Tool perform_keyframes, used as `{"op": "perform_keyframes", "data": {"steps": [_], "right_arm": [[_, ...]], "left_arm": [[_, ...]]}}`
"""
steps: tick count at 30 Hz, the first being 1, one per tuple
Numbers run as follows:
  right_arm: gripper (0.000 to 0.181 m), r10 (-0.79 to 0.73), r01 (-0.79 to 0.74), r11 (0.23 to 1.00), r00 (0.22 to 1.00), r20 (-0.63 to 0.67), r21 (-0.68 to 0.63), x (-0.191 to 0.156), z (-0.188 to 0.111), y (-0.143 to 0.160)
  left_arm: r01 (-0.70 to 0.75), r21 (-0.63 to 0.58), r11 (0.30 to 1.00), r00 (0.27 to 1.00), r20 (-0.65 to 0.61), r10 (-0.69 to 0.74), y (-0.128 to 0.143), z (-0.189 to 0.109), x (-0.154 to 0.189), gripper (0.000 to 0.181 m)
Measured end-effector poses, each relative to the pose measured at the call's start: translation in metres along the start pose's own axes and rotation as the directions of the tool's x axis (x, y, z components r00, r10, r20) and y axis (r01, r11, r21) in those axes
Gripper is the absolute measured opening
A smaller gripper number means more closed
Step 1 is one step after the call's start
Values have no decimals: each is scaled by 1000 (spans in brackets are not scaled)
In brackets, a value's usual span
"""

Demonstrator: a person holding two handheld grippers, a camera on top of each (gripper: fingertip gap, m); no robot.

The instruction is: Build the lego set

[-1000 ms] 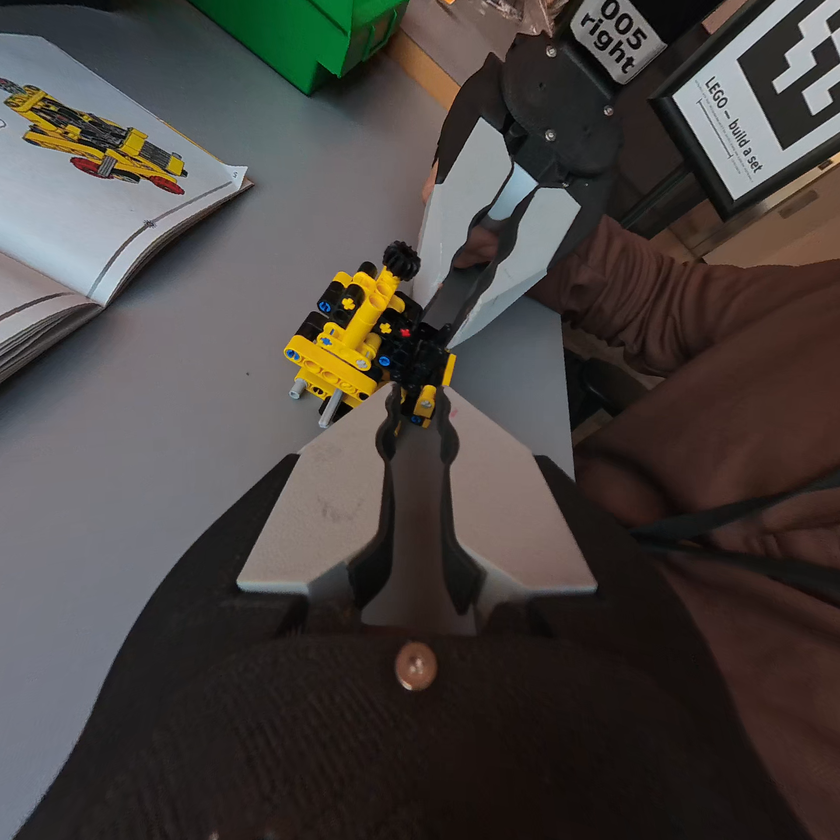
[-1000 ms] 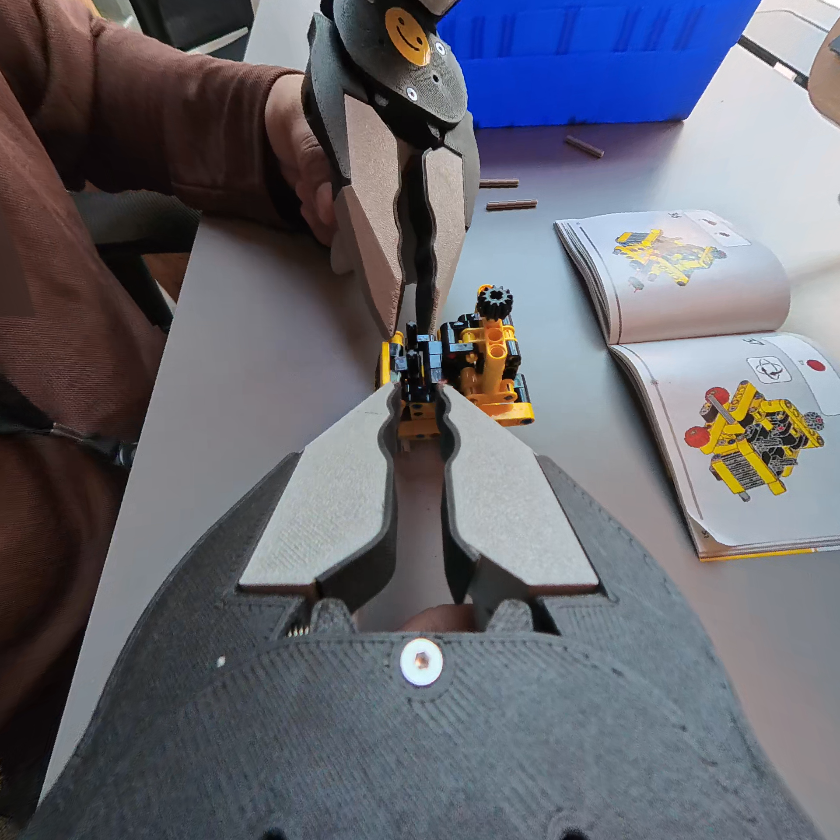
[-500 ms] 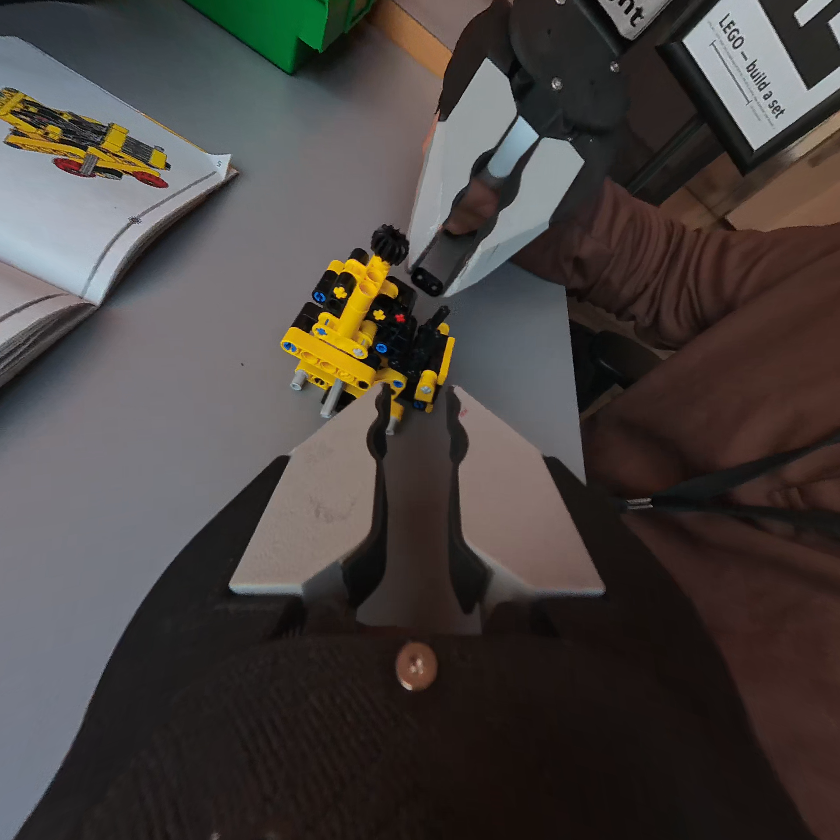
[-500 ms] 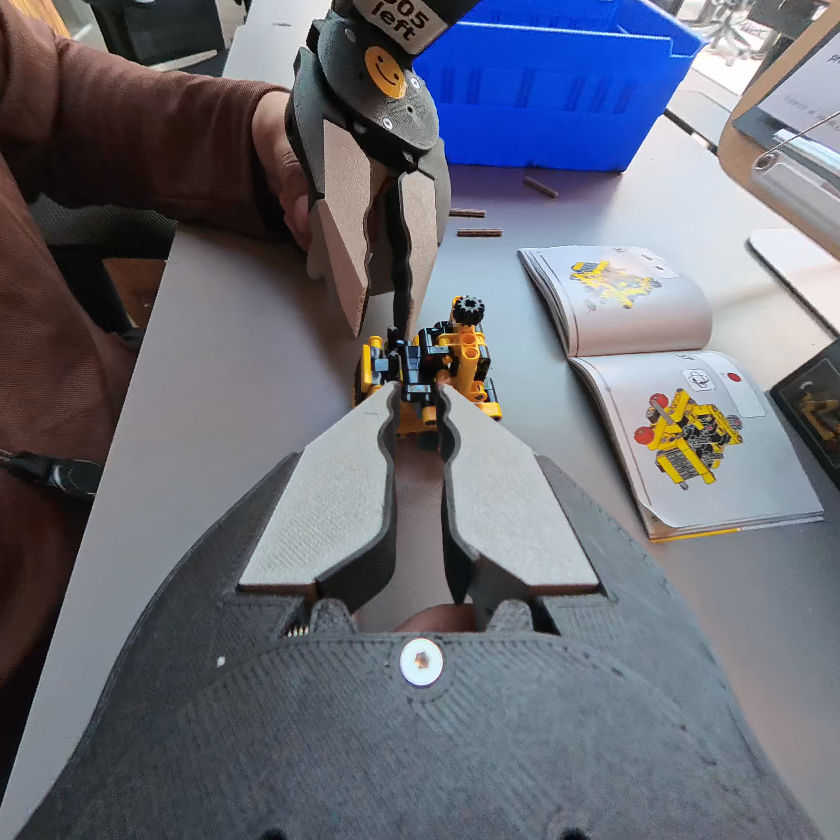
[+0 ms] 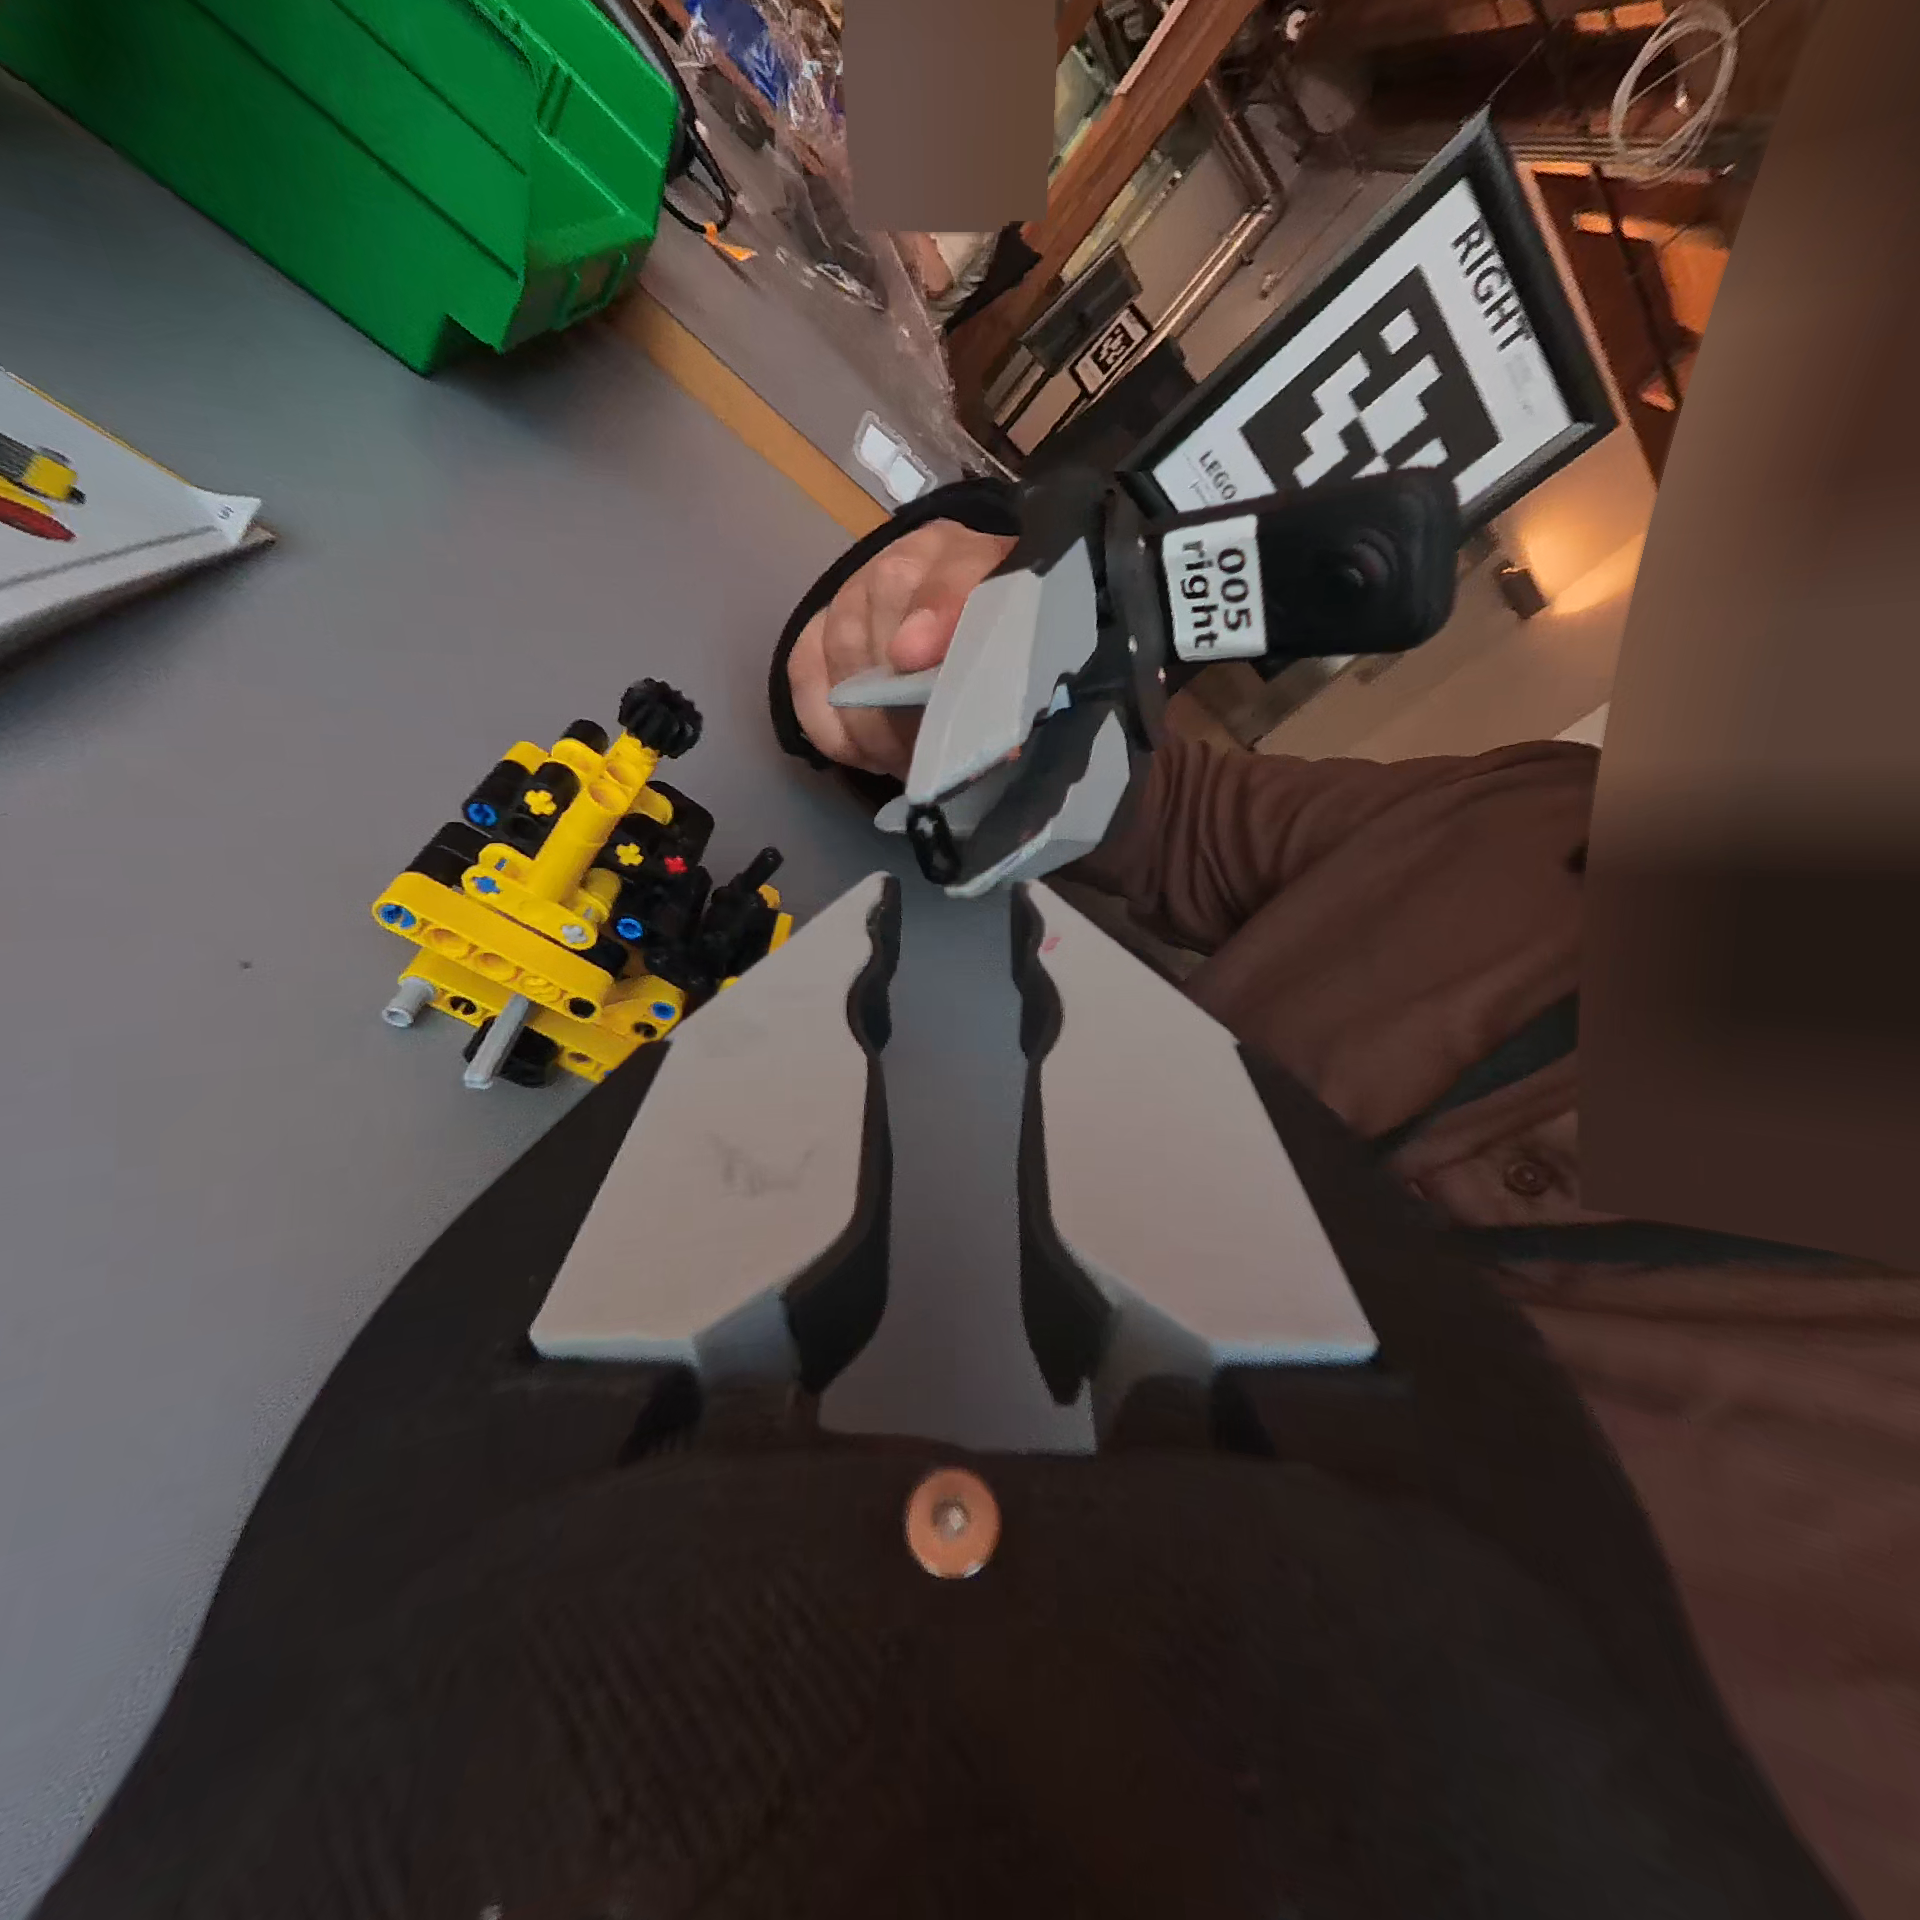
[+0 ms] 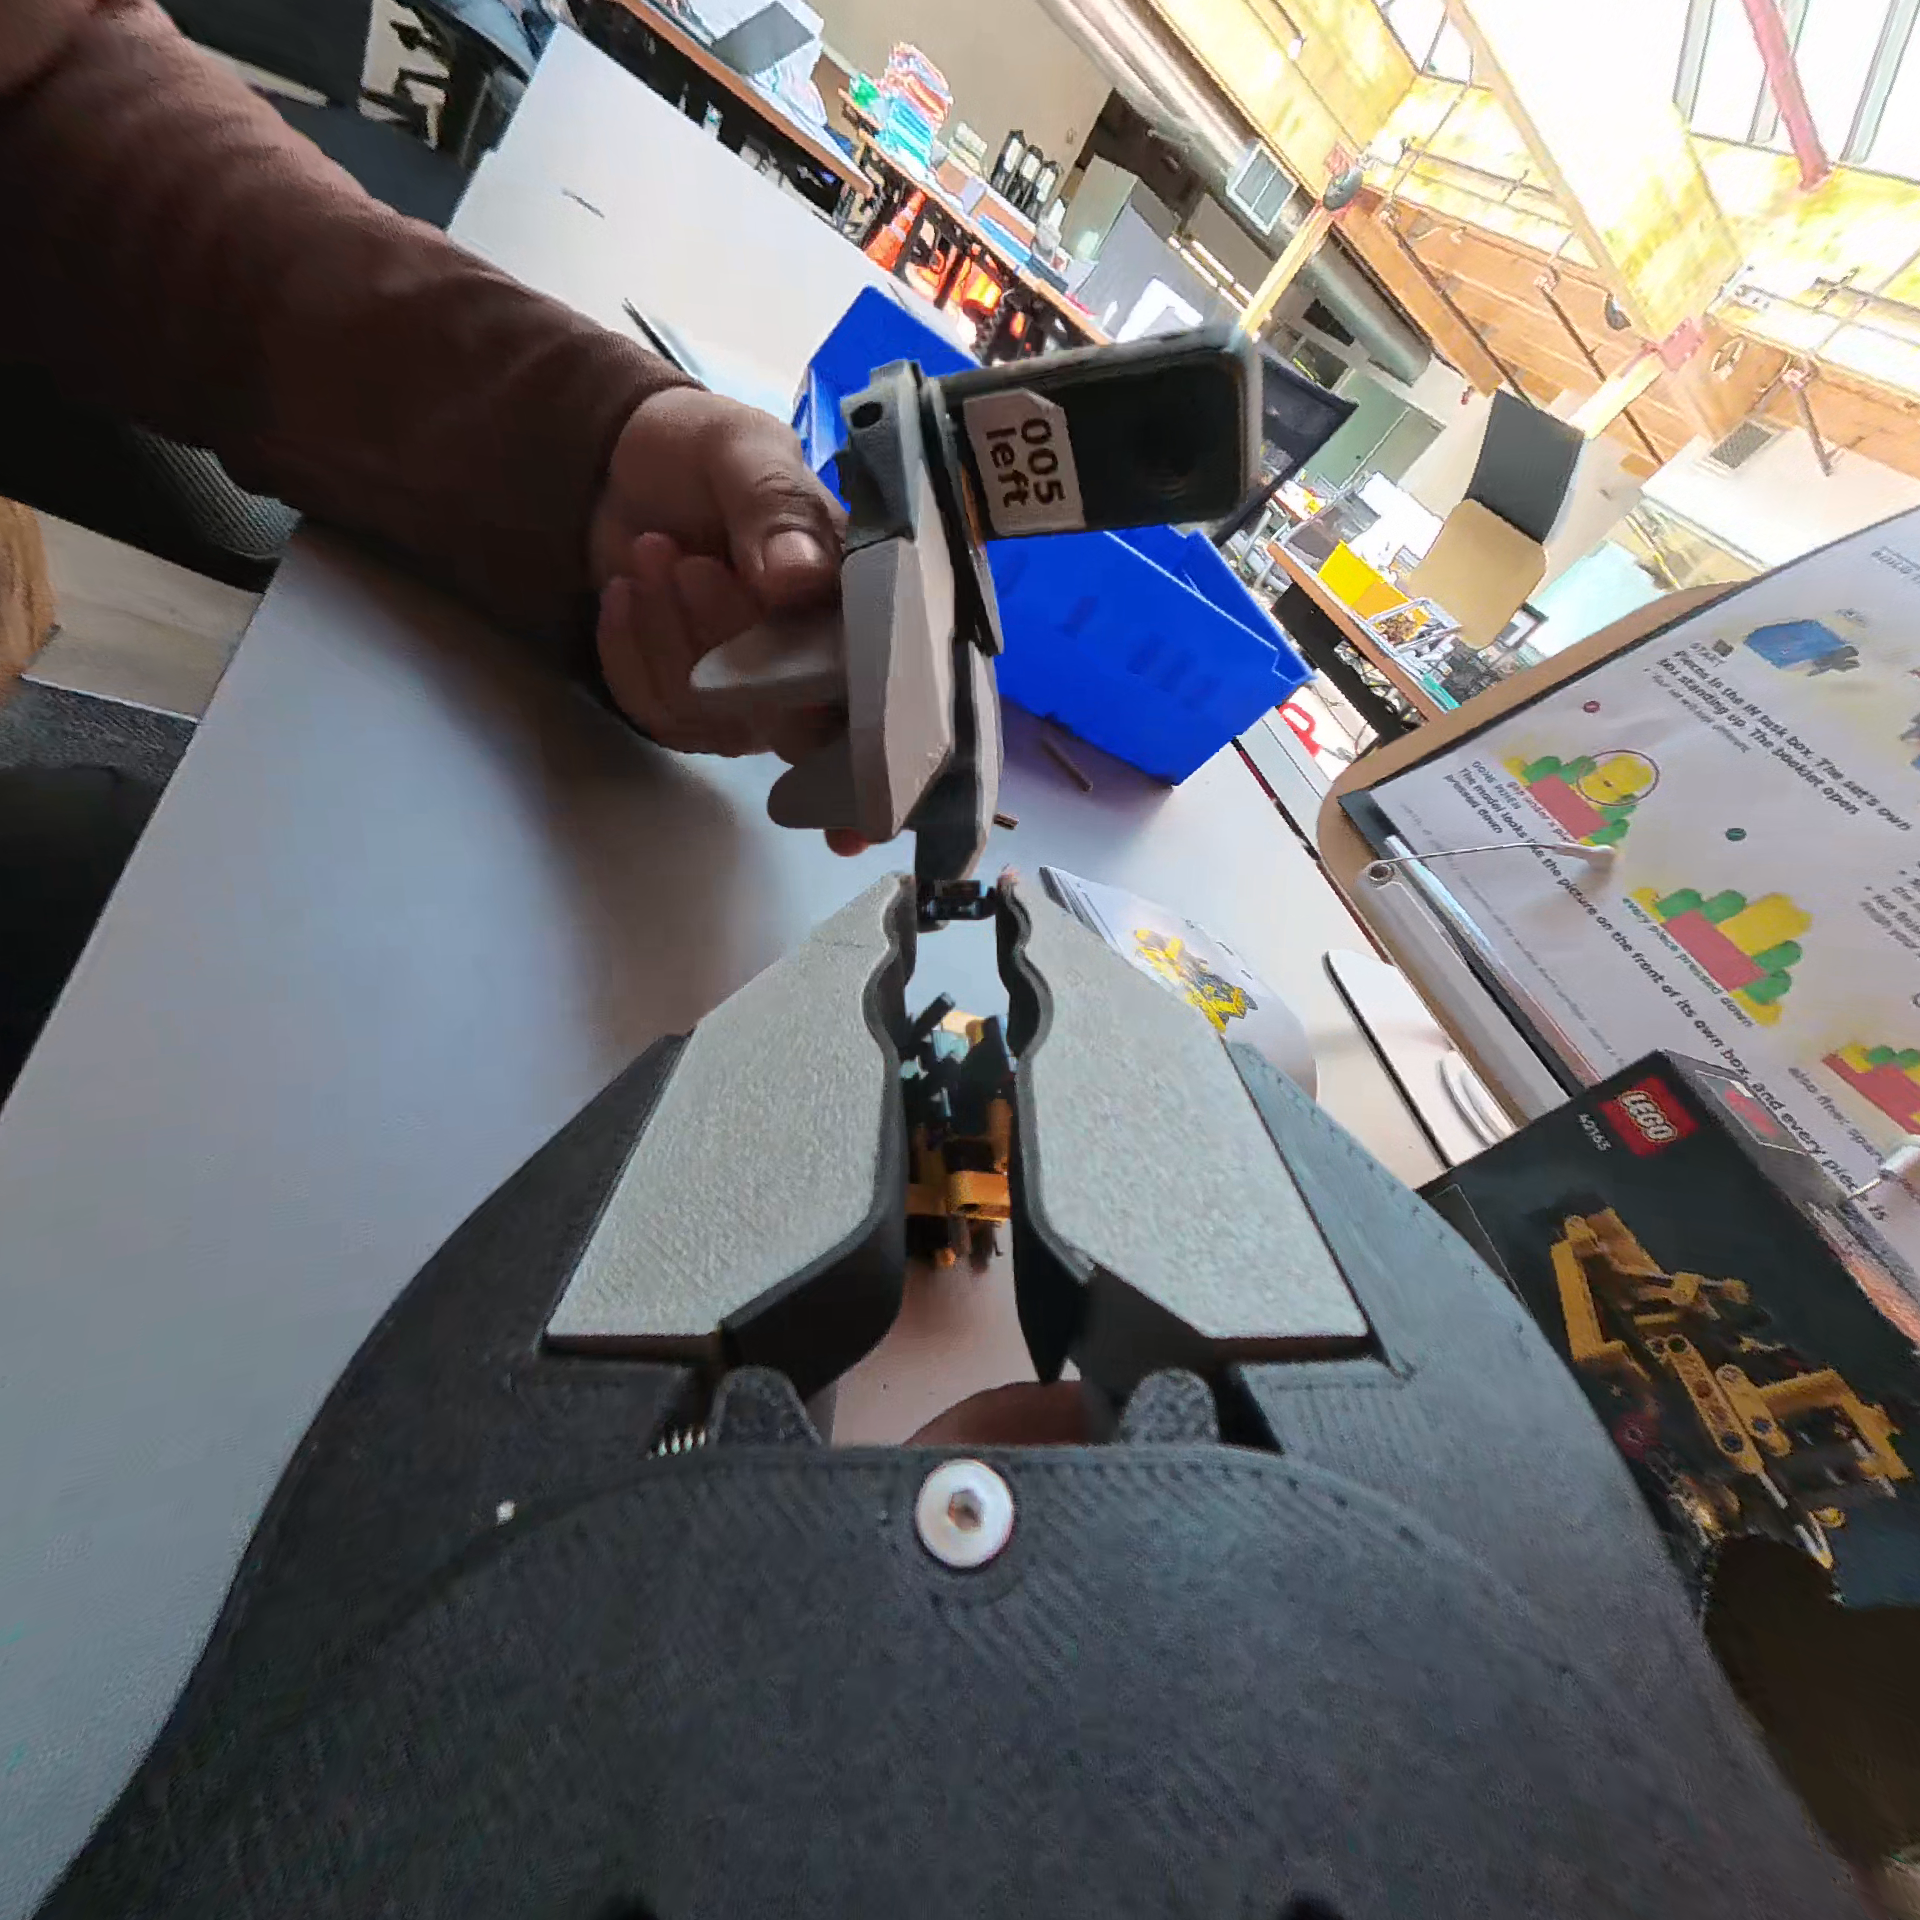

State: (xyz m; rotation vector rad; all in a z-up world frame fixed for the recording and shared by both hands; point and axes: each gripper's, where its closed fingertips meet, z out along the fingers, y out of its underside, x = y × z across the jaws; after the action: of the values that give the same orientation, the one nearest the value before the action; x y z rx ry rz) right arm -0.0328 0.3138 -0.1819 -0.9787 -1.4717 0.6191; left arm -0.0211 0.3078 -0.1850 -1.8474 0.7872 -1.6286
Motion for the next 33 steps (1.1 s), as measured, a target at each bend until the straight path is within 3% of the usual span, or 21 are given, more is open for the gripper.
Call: {"op": "perform_keyframes", "data": {"steps": [13, 21, 28, 30, 33], "right_arm": [[12, -57, 57, 998, 998, 0, 5, -9, 4, -4], [10, 249, -258, 963, 963, 107, 75, 4, -11, -12], [9, 435, -453, 891, 871, 231, 33, -1, -10, -10], [11, 408, -430, 901, 886, 221, 57, 1, -12, -13], [7, 262, -272, 958, 959, 107, 91, 5, -13, -15]], "left_arm": [[16, -1, 1000, 1000, -20, -16, 3, 1, 0, 6], [-120, 47, 992, 993, -15, 121, -5, -1, 8, 5], [-78, 46, 996, 996, -39, 80, -2, 4, 7, 5], [-29, 62, 998, 996, -84, 34, -5, 3, 11, 5], [153, 81, 985, 979, -145, -141, -9, 2, 7, 5]]}}
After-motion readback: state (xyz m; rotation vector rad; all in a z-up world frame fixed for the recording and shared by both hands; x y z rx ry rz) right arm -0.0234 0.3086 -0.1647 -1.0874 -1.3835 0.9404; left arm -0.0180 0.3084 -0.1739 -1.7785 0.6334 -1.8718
